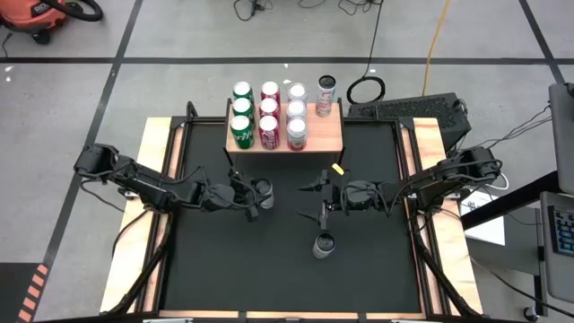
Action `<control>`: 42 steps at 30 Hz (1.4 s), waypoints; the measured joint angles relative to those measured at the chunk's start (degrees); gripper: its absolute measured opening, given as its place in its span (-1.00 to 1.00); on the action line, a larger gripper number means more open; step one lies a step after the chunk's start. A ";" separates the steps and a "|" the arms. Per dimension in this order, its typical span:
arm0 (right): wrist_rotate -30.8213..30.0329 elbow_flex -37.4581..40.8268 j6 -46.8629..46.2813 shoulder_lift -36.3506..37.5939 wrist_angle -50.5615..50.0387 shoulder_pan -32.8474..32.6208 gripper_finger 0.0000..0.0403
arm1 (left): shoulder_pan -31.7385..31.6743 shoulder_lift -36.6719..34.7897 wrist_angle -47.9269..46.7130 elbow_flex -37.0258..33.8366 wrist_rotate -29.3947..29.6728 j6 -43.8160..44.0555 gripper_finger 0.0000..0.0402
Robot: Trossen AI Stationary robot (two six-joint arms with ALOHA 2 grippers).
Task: Place canned beverage on shelf
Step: Put the top white soda can on the shelf aligned with the other white soda can
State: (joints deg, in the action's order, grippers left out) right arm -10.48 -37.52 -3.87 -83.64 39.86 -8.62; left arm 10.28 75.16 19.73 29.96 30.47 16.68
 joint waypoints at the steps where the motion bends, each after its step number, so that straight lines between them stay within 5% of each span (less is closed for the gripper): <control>1: -0.11 0.00 -0.48 0.00 0.02 0.00 0.66 | 0.00 0.01 0.99 -0.01 0.04 0.43 0.22; 10: -2.98 -0.64 -2.84 0.00 -1.00 -0.68 0.66 | 0.00 0.00 16.79 0.03 -1.50 -3.50 0.22; 23: -5.70 -6.36 0.95 0.00 -13.53 -1.93 0.66 | 0.91 -0.02 18.52 4.75 -9.51 -11.72 0.22; 28: -2.85 -7.82 0.88 0.00 -17.04 -1.99 0.66 | 1.05 -0.02 16.30 7.81 -19.21 -16.16 0.22; 42: 9.25 -7.87 -1.47 0.00 -14.07 -2.01 0.66 | -0.87 -0.09 13.27 9.92 -32.29 -23.20 0.22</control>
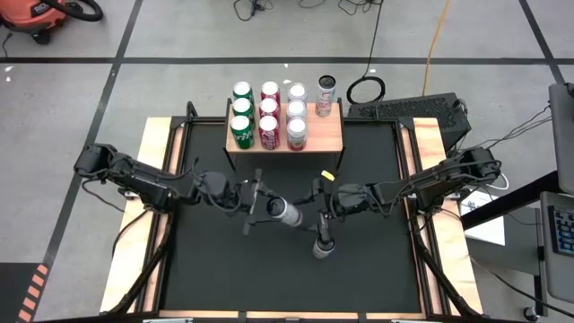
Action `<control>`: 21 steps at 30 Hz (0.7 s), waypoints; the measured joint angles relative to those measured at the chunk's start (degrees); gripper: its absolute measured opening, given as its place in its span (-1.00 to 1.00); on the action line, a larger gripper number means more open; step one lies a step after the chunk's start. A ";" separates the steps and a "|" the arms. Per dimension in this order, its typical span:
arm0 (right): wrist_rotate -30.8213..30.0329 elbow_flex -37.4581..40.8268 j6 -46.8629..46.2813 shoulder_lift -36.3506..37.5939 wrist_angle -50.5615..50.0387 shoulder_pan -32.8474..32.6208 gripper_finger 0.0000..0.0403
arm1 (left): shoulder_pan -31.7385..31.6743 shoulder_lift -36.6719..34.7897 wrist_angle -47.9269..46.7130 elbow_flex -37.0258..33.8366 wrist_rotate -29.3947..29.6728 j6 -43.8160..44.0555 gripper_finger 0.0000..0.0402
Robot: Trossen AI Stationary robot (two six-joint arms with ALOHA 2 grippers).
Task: Place canned beverage on shelf
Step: Put the top white soda can on the shelf aligned with the other white soda can
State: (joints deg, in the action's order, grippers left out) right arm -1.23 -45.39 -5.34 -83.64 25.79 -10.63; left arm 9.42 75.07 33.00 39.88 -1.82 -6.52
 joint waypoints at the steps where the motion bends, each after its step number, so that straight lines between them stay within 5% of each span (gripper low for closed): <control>1: 0.02 0.00 0.00 0.00 0.51 0.00 0.66 | -0.30 0.00 -0.01 0.00 -1.03 0.00 0.22; 21: 0.80 0.00 1.45 0.00 4.08 0.14 0.66 | -4.71 0.00 6.08 0.07 -13.26 -3.25 0.22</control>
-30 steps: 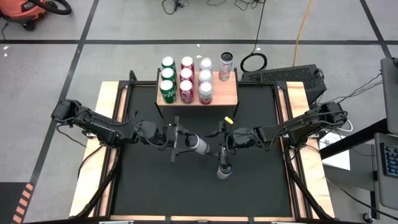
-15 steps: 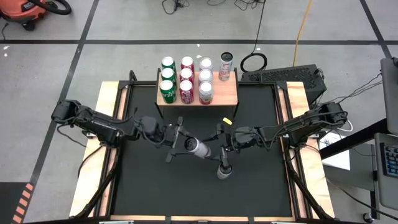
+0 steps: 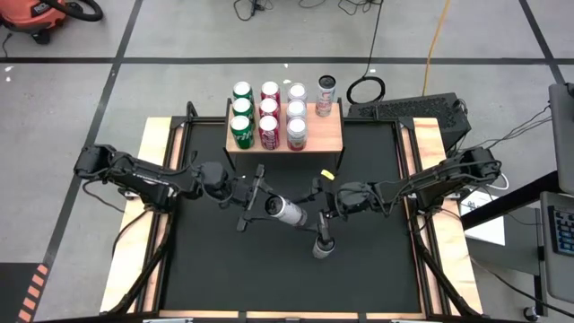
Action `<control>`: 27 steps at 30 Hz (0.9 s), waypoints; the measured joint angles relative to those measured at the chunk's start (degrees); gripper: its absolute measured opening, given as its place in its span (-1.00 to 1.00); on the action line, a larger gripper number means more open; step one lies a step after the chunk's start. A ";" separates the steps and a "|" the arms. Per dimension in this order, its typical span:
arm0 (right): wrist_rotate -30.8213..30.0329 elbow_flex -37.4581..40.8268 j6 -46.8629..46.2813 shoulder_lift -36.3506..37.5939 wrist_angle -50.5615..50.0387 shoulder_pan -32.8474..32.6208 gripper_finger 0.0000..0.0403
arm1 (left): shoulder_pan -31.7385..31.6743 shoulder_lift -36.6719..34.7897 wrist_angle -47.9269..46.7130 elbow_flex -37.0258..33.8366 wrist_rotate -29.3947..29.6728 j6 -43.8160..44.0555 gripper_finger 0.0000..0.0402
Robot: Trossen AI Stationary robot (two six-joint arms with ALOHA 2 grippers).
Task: Place canned beverage on shelf
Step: Put the top white soda can on the shelf aligned with the other white soda can
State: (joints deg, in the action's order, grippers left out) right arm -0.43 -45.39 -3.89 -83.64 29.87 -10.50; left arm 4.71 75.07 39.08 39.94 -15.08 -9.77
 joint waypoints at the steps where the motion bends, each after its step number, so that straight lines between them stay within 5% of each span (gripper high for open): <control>1: 0.82 0.00 0.06 0.00 0.30 0.10 0.66 | -0.16 0.00 0.20 0.00 -0.07 0.01 0.22; 18: 3.66 0.02 0.33 0.00 2.04 2.67 0.65 | -0.89 0.00 2.82 0.00 -0.16 -0.17 0.22; 27: 5.18 0.02 1.59 0.00 2.28 3.47 0.43 | -0.91 0.02 3.03 0.00 1.03 -0.17 0.22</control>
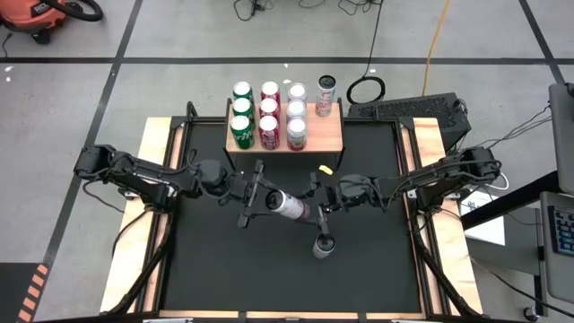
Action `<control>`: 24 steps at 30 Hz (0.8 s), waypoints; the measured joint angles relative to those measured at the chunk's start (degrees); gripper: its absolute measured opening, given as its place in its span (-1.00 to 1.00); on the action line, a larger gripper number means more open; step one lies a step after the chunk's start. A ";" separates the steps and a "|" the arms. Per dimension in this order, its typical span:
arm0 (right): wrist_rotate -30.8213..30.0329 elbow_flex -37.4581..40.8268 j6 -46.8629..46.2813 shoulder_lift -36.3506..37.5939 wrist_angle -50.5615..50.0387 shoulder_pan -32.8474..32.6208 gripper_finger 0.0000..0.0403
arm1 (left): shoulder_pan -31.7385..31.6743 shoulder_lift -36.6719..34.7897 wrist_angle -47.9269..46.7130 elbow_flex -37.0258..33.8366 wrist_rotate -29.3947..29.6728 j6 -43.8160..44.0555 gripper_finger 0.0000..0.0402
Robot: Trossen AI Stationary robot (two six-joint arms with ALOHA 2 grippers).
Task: Place canned beverage on shelf
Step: Put the top white soda can on the shelf aligned with the other white soda can
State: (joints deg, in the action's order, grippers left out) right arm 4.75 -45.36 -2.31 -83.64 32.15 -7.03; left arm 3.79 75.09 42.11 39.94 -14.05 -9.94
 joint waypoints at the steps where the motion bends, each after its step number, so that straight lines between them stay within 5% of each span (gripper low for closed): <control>1: 0.00 0.00 0.00 0.00 0.10 -0.02 0.39 | 0.01 0.00 0.39 0.01 0.37 0.00 0.22; 10: -0.22 0.04 0.32 0.00 1.44 0.00 0.21 | -0.02 0.00 1.26 0.00 0.85 0.13 0.23; 19: -1.31 0.07 2.13 -0.02 1.74 0.00 0.14 | 0.13 -0.07 1.06 0.02 4.17 0.21 0.55; 24: -5.20 0.09 3.10 0.12 1.70 0.01 0.14 | 0.56 -0.07 0.89 0.02 11.32 0.57 0.64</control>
State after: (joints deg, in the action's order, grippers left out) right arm -0.45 -45.28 0.79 -83.51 33.84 -7.02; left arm 4.36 75.02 43.00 39.97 -2.74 -9.37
